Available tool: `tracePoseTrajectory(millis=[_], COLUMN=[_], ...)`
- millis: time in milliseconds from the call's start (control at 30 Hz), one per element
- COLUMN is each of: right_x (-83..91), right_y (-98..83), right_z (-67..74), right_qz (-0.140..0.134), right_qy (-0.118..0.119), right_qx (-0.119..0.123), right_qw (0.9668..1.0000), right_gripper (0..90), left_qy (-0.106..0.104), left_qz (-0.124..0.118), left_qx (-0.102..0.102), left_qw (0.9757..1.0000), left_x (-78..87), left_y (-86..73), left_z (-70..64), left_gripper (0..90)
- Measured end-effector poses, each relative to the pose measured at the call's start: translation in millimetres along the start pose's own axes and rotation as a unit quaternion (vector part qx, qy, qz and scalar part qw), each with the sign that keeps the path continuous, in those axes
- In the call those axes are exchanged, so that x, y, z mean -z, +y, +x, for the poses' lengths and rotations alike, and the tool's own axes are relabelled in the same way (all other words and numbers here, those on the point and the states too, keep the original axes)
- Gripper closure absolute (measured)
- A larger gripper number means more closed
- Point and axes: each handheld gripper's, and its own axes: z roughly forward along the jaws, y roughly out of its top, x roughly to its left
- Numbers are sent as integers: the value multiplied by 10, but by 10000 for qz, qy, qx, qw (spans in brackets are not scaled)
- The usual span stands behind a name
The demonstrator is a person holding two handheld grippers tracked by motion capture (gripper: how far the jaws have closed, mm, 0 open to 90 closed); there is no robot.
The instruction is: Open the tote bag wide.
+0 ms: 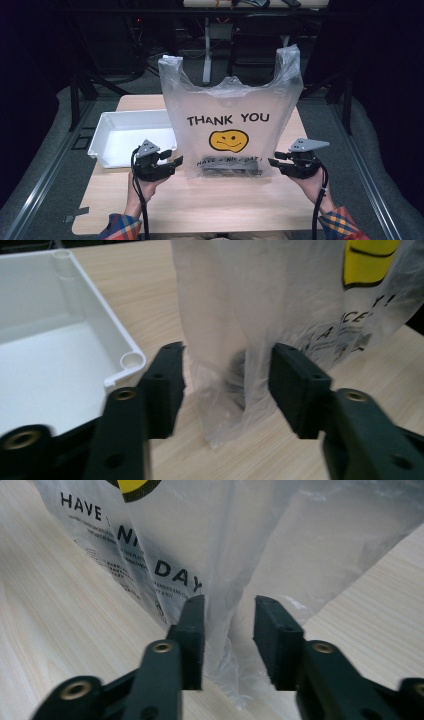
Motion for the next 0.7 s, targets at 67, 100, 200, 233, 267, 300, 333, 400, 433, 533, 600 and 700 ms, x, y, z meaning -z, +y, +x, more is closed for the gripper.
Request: tracePoseTrajectory(millis=[67,100,200,233,267,300,333,400,433,533,600,700], right_x=[-19,-19,-63,-72,-78,-82,-82,-110,-124,-144,-149,-162], right_y=[11,11,13,8,2,-2,-2,-24,-32,-49,-57,-89], right_z=[8,8,30,35,38,40,40,49,57,55,54,51], right_qz=[34,34,123,111,114,149,149,209,213,277,274,339], right_qy=[5,5,-10,-23,-14,-30,-30,-30,-49,-35,-35,-30], right_qx=[37,37,87,87,82,103,103,117,105,124,111,92], right_qw=[10000,10000,9999,9999,9999,9998,9998,9997,9997,9995,9996,9994], right_gripper=[757,757,851,862,879,890,890,900,900,900,900,900], left_qy=[-4,-53,-155,-226,-186,-194,-194,-166,-194,-183,-190,-264], left_qz=[-19,-22,82,175,203,229,229,232,250,314,325,503], left_qx=[-27,-56,-135,-163,-218,-223,-223,-228,-236,-275,-267,-290], left_qw=[10000,10000,9998,9995,9994,9993,9993,9993,9992,9990,9989,9980], left_x=[-9,-16,-60,-106,-129,-147,-147,-189,-197,-224,-231,-270], left_y=[0,-1,-1,-4,-8,-10,-10,-22,-26,-49,-58,-103], left_z=[-4,-6,-20,-34,-47,-54,-54,-77,-78,-86,-85,-91], left_gripper=[585,585,665,679,703,738,772,837,861,898,900,900])
